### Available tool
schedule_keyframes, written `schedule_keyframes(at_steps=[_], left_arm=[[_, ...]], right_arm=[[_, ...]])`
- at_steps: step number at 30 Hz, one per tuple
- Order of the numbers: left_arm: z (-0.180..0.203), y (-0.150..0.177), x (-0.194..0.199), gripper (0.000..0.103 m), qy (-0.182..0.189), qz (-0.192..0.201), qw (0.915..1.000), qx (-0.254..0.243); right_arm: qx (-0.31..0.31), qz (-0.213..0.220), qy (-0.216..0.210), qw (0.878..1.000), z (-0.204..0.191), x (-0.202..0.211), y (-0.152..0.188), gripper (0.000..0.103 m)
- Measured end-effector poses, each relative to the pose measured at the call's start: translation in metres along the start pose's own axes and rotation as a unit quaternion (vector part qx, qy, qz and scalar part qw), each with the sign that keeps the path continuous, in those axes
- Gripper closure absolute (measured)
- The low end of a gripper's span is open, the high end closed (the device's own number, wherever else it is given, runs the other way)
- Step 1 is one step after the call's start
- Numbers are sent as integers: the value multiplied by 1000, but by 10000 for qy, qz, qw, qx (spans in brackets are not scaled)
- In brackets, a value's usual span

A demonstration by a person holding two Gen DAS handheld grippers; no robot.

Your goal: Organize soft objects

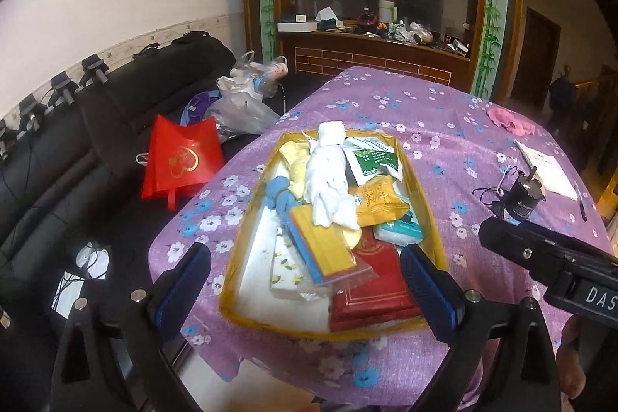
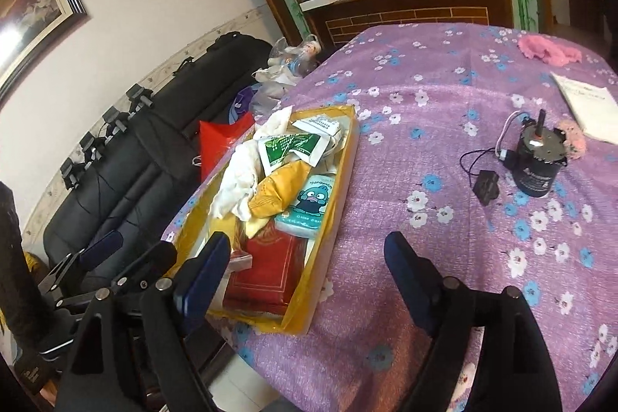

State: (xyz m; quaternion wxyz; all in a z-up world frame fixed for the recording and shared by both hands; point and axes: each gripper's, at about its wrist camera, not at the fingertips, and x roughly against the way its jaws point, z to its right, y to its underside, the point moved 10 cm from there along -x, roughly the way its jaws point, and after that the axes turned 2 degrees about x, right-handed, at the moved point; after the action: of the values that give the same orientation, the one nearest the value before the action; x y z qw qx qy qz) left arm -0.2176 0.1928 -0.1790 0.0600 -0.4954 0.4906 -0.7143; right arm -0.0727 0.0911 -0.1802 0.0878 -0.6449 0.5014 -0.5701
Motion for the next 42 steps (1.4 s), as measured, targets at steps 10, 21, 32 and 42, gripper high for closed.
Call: schedule_keyframes(at_steps=[10, 21, 32, 42], left_arm=[[-15, 13, 12, 3, -107, 27, 9999, 25], [-22, 12, -21, 3, -123, -153, 9992, 342], [-3, 4, -59, 3, 25, -353, 9991, 244], [2, 3, -72, 3, -68, -418, 9990, 146]], right_arm=[[103, 67, 36, 9999, -12, 9, 2, 18], [451, -90, 574, 9973, -2, -14, 1, 18], [696, 173, 968, 9927, 16, -20, -10, 18], [659, 101, 854, 9941, 18, -30, -12, 18]])
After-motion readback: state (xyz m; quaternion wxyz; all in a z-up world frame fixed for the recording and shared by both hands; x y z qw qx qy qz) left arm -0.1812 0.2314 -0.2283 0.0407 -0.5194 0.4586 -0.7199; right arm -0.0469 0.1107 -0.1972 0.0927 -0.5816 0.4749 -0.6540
